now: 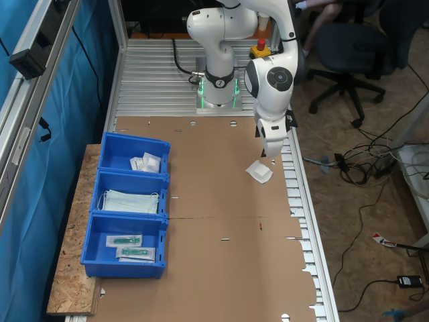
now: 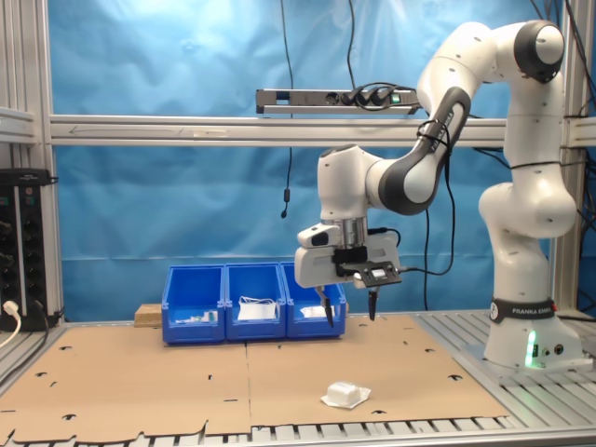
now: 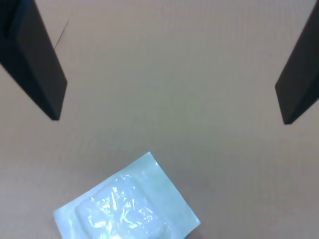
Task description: Pick and place sorting task of medical equipment.
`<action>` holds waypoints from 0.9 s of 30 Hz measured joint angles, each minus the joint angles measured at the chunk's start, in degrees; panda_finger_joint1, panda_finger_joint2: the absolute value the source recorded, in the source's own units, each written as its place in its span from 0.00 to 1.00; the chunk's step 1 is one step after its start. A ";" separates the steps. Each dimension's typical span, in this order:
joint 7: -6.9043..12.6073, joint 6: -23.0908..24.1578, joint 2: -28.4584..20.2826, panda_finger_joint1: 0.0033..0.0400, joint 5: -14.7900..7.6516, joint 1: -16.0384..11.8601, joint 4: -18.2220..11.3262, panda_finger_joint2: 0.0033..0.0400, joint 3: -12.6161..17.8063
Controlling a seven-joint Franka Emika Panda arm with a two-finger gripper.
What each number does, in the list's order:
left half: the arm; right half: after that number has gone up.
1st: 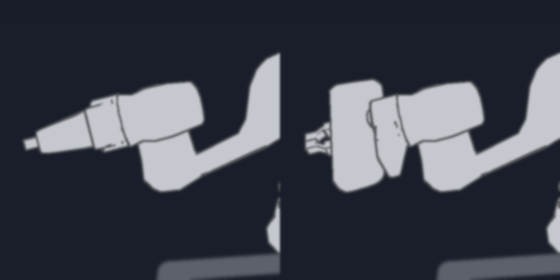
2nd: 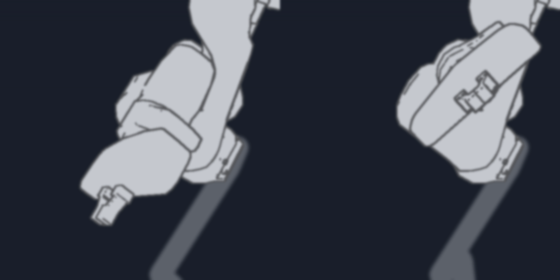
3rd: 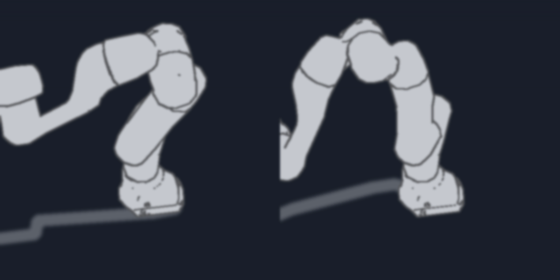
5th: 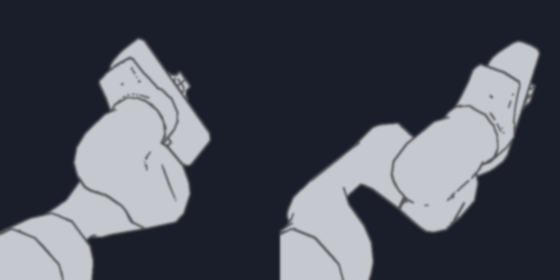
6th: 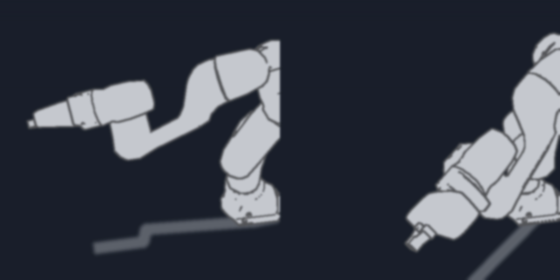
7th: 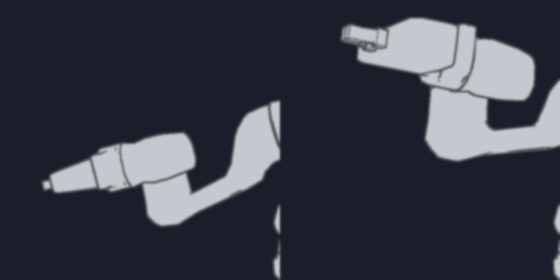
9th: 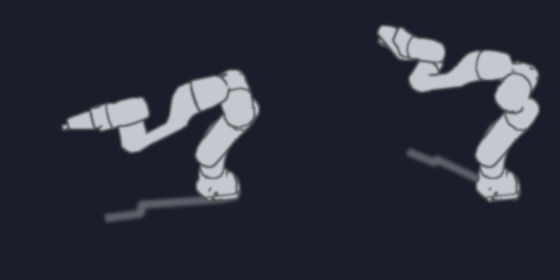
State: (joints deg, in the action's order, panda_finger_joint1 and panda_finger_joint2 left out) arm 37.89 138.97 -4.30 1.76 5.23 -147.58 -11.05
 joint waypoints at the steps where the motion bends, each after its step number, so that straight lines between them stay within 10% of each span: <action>1: -0.25 0.33 0.14 1.00 0.00 0.12 -0.04 1.00 -0.19; 27: -6.34 11.77 8.27 1.00 0.00 0.83 -0.23 1.00 -1.51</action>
State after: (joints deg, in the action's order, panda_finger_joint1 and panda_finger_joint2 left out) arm 31.54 150.74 3.96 1.76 6.06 -147.81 -12.57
